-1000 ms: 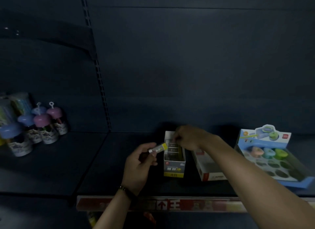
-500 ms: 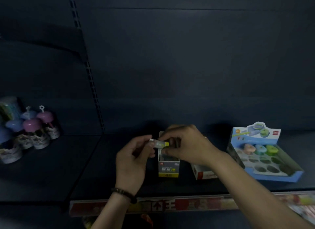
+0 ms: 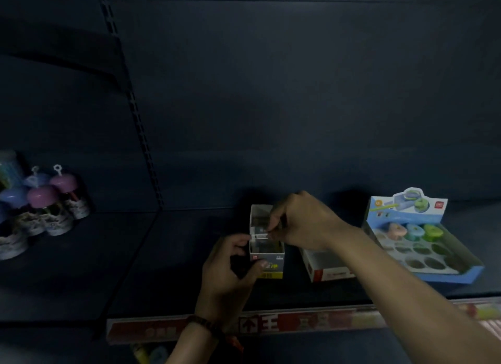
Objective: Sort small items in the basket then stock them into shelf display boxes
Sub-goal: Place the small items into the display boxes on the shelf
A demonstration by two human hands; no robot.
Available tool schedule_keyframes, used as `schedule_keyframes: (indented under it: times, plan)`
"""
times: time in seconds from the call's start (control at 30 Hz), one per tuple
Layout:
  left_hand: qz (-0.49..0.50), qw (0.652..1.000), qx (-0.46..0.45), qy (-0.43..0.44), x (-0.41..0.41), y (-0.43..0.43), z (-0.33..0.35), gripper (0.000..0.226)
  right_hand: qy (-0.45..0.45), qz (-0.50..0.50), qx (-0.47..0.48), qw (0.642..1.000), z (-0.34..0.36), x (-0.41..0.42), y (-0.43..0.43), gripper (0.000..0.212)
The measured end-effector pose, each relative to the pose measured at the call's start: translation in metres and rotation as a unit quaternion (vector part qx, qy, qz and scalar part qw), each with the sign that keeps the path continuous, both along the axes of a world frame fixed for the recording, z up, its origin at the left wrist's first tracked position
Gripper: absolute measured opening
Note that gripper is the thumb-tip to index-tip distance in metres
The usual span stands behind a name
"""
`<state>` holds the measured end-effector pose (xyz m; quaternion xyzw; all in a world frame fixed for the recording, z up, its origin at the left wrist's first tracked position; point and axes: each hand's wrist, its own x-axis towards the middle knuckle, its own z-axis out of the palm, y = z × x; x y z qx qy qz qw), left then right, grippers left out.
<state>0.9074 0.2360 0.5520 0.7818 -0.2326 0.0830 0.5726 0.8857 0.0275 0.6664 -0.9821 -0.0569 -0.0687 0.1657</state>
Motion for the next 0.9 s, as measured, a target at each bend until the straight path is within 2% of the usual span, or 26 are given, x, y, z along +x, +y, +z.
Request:
schedule_keyframes:
  times: [0.2,0.47,0.6,0.7,0.8,0.9]
  plan:
    - [-0.025,1.0,0.007,-0.007,0.0,0.004,-0.001,0.052,0.088,-0.009,-0.03,0.996,-0.005,0.011,0.01,0.005]
    - [-0.026,0.999,0.008,-0.02,0.001,0.004,-0.002,0.053,0.164,0.028,0.052,0.985,-0.004,0.013,0.008,0.013]
    - [-0.02,0.999,0.008,-0.034,0.004,0.003,-0.004,0.055,0.173,0.04,0.073,0.981,0.001,0.01,0.006,0.013]
    - [-0.018,0.999,0.018,-0.042,0.004,0.004,-0.005,0.055,0.129,0.027,0.129,0.983,0.001,0.003,0.006,0.018]
    - [0.008,0.998,0.016,-0.058,-0.001,0.004,-0.001,0.051,0.02,-0.031,0.18,0.983,-0.006,-0.017,0.0,0.021]
    - [0.059,0.987,0.003,-0.15,-0.02,0.006,0.01,0.029,-0.061,-0.083,0.175,0.979,-0.018,-0.057,-0.007,0.021]
